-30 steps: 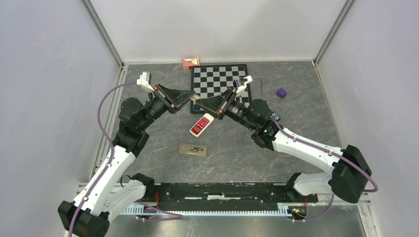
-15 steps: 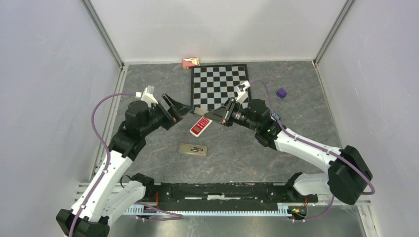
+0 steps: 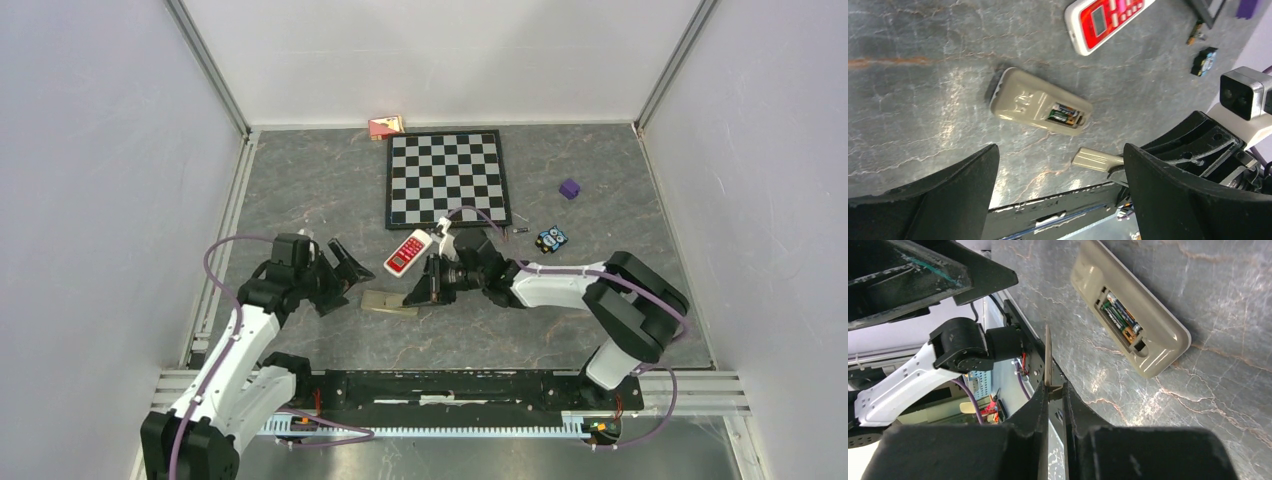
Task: Load the batteries into the remote control
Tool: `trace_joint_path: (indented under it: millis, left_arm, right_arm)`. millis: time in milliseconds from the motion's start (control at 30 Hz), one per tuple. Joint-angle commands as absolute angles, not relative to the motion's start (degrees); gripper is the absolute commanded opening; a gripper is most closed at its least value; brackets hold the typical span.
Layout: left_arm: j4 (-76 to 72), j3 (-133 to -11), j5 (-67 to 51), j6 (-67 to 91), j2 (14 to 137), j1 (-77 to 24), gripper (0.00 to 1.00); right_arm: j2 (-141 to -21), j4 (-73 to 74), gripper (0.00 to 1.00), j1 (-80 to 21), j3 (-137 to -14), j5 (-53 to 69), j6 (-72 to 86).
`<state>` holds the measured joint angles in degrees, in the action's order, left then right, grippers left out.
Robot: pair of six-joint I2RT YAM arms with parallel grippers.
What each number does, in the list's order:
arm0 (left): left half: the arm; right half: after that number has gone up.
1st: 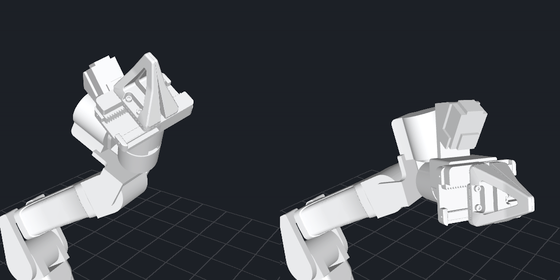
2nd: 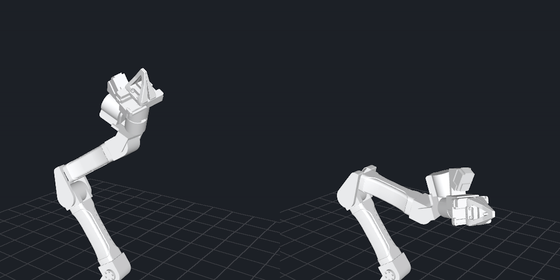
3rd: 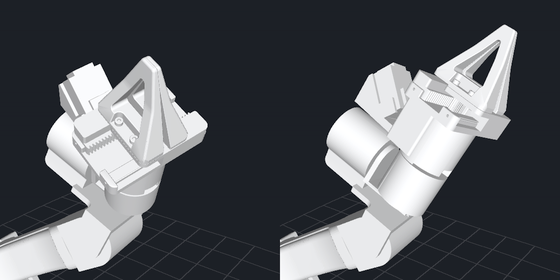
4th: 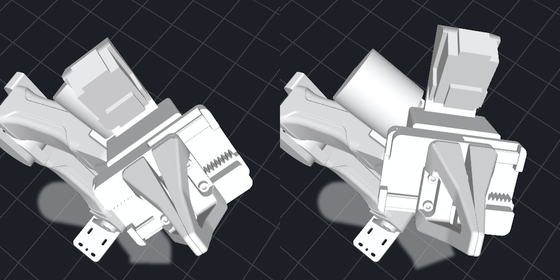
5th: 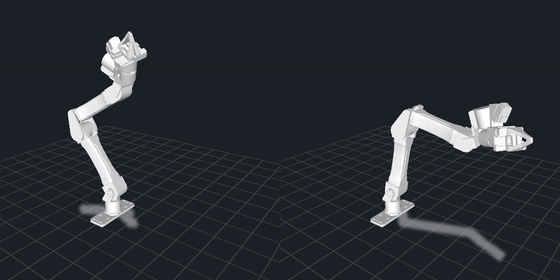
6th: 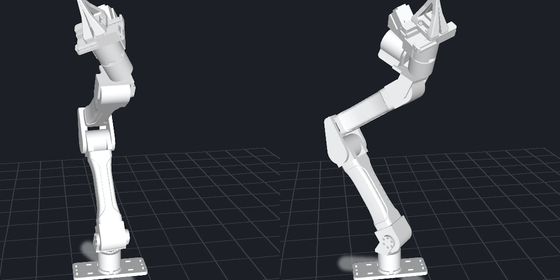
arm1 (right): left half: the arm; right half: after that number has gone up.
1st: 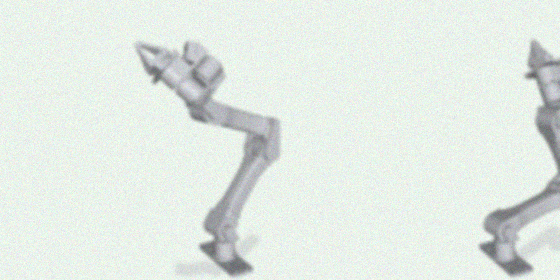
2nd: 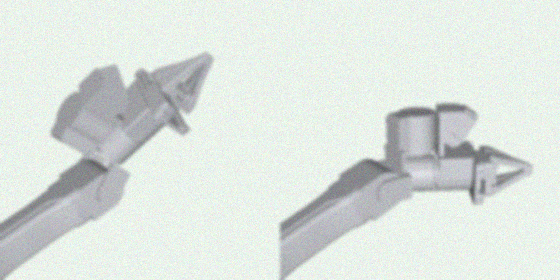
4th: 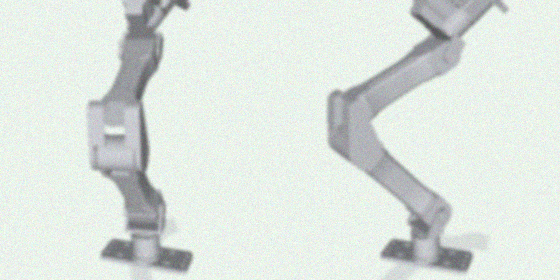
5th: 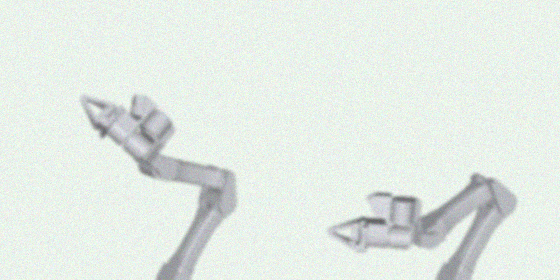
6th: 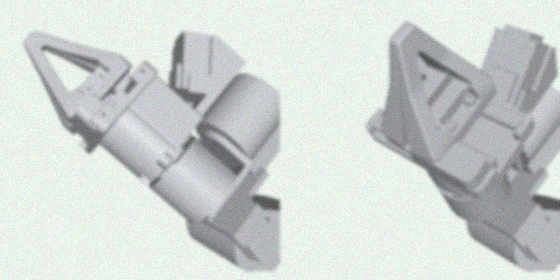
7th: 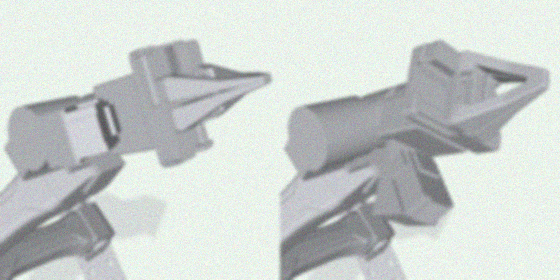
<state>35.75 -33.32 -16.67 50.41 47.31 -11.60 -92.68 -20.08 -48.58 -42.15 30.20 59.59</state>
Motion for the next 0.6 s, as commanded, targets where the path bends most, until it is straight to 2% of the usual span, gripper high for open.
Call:
trace_joint_path:
  millis: [0, 133, 333, 567]
  left_arm:
    - [36.8, -32.6, -15.1, 46.1, 47.3, -11.2, 0.98]
    - [34.8, -31.1, -14.6, 46.1, 47.5, -11.2, 0.96]
    - [31.7, -29.3, -15.6, 45.9, 49.1, -11.2, 0.91]
    - [29.3, -27.9, -15.4, 45.4, 49.6, -11.2, 0.89]
  right_arm:
    - [-94.8, -24.7, 0.00, -49.8, -41.9, 28.3, 62.9]
    - [-96.7, -23.4, 0.00, -50.2, -41.4, 25.4, 65.4]
    - [-99.2, -30.4, 0.00, -50.2, -39.3, 24.9, 70.8]
    - [-101.3, -32.5, 0.00, -50.2, -40.2, 24.0, 74.3]
